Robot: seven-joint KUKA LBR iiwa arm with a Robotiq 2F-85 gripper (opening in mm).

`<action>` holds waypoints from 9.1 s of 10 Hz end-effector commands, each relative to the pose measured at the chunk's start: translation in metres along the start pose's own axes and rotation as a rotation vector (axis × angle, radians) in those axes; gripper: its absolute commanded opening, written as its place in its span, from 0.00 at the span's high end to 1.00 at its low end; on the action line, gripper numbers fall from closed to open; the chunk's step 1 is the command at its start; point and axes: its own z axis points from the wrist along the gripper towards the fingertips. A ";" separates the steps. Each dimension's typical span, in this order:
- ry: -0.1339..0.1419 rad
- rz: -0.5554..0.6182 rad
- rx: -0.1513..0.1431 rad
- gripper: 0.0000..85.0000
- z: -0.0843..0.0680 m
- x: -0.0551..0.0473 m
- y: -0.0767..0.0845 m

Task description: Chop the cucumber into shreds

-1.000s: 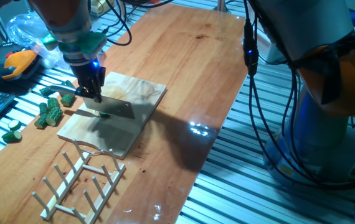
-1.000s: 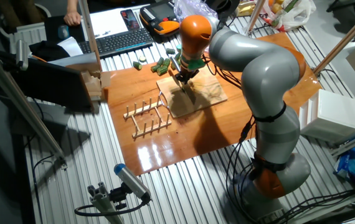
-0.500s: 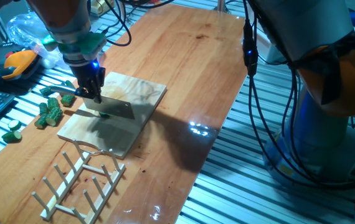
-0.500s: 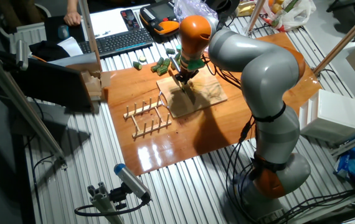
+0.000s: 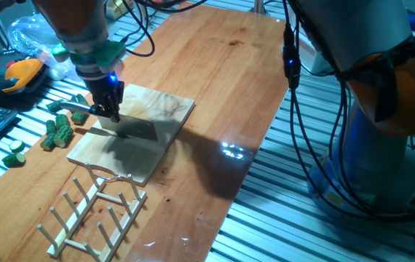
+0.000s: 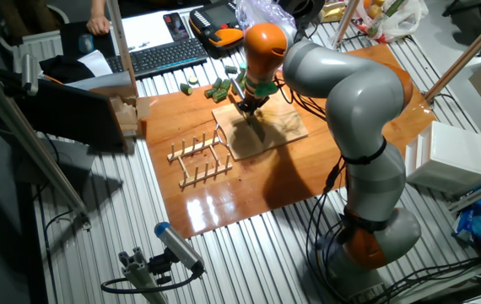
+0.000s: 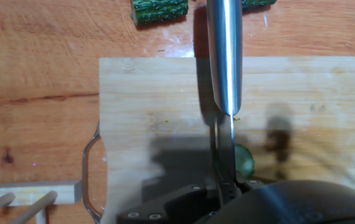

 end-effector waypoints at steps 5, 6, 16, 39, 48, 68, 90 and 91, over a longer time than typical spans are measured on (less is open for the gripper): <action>-0.001 -0.003 -0.020 1.00 0.013 -0.005 0.002; 0.005 -0.002 -0.021 1.00 0.008 -0.006 0.004; 0.013 0.017 0.014 1.00 -0.012 0.002 -0.002; 0.009 0.021 0.005 1.00 -0.005 -0.002 0.000; 0.010 0.017 -0.024 1.00 -0.003 -0.005 0.006; -0.003 0.003 -0.022 1.00 -0.002 -0.002 0.000; -0.002 0.011 -0.011 1.00 -0.011 0.001 -0.001; -0.008 0.011 0.000 1.00 -0.011 0.001 -0.002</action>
